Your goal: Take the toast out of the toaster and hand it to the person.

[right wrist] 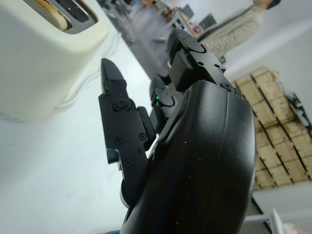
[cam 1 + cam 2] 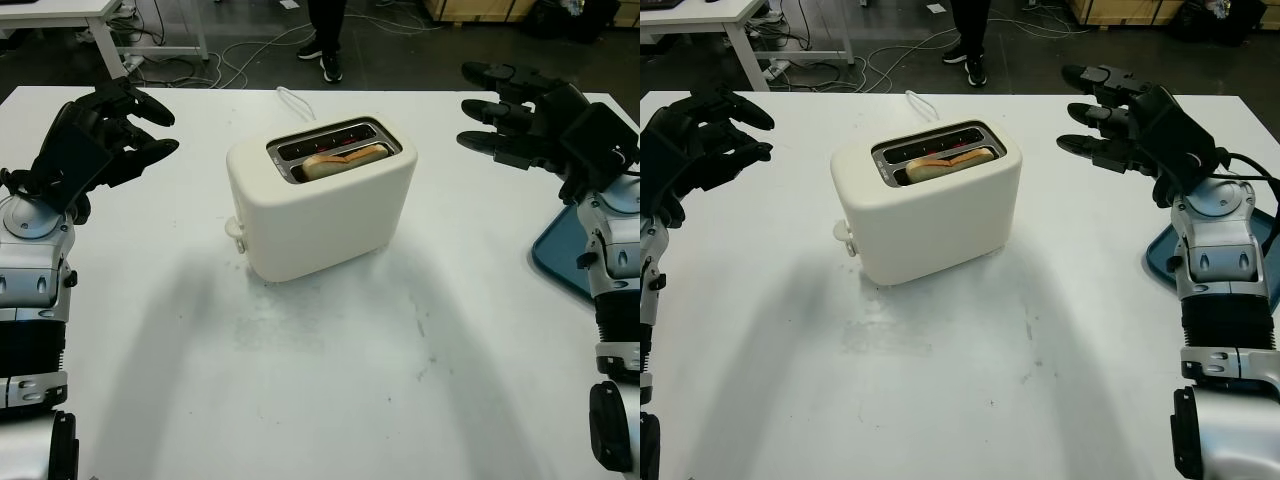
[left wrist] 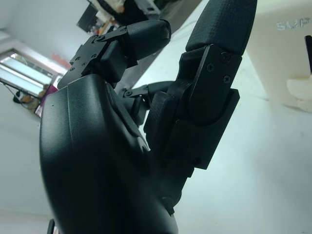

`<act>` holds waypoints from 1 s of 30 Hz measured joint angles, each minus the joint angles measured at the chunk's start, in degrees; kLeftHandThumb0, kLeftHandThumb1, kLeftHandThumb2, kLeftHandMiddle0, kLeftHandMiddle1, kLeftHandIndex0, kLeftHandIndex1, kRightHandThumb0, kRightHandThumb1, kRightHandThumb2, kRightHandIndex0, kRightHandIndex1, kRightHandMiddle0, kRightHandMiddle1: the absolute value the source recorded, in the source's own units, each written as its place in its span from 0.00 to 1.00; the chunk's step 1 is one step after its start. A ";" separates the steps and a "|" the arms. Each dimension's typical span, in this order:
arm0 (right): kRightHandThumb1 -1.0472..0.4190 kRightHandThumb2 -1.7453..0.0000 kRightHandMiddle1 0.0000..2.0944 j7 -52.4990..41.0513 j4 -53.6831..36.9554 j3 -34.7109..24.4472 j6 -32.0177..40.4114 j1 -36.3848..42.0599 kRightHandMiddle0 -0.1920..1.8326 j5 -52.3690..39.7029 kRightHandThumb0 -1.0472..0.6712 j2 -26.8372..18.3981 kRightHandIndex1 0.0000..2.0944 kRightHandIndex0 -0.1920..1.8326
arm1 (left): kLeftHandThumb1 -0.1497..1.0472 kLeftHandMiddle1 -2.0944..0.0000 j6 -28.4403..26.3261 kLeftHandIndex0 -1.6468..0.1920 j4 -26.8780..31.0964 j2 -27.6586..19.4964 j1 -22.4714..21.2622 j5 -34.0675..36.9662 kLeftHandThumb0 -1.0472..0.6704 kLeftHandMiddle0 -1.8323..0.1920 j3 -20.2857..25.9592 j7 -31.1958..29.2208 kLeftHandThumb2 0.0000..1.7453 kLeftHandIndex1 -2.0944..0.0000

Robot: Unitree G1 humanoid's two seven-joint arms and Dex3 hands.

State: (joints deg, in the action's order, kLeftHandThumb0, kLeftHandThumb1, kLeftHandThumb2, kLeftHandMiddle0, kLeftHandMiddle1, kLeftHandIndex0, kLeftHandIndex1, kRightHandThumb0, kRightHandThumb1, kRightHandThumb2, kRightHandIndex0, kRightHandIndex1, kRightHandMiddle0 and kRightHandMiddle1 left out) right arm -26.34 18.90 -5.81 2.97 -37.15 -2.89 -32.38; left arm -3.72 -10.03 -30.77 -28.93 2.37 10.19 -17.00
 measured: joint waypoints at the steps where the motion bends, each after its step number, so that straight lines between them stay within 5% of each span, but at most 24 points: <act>1: 0.09 0.99 0.01 0.00 0.00 0.00 0.00 0.00 0.31 0.04 0.49 0.00 0.01 0.34 | 0.85 0.33 0.01 0.65 0.00 0.00 0.00 0.04 0.00 0.67 0.00 -0.07 0.00 0.37; 30: 0.09 0.99 0.00 -0.44 -0.34 0.06 0.04 0.00 0.31 0.28 0.52 0.03 0.00 0.34 | 0.85 0.32 0.00 0.66 -0.02 0.34 0.50 0.01 0.00 0.67 0.02 0.23 0.00 0.36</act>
State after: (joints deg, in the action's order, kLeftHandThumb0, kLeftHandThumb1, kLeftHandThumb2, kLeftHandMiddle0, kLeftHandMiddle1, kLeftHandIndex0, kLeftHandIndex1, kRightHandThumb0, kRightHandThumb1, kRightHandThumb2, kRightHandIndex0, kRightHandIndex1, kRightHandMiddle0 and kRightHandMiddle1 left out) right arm -26.78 18.56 -5.75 3.01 -37.15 -2.61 -32.34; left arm -3.72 -10.05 -30.43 -28.43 2.37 10.22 -16.77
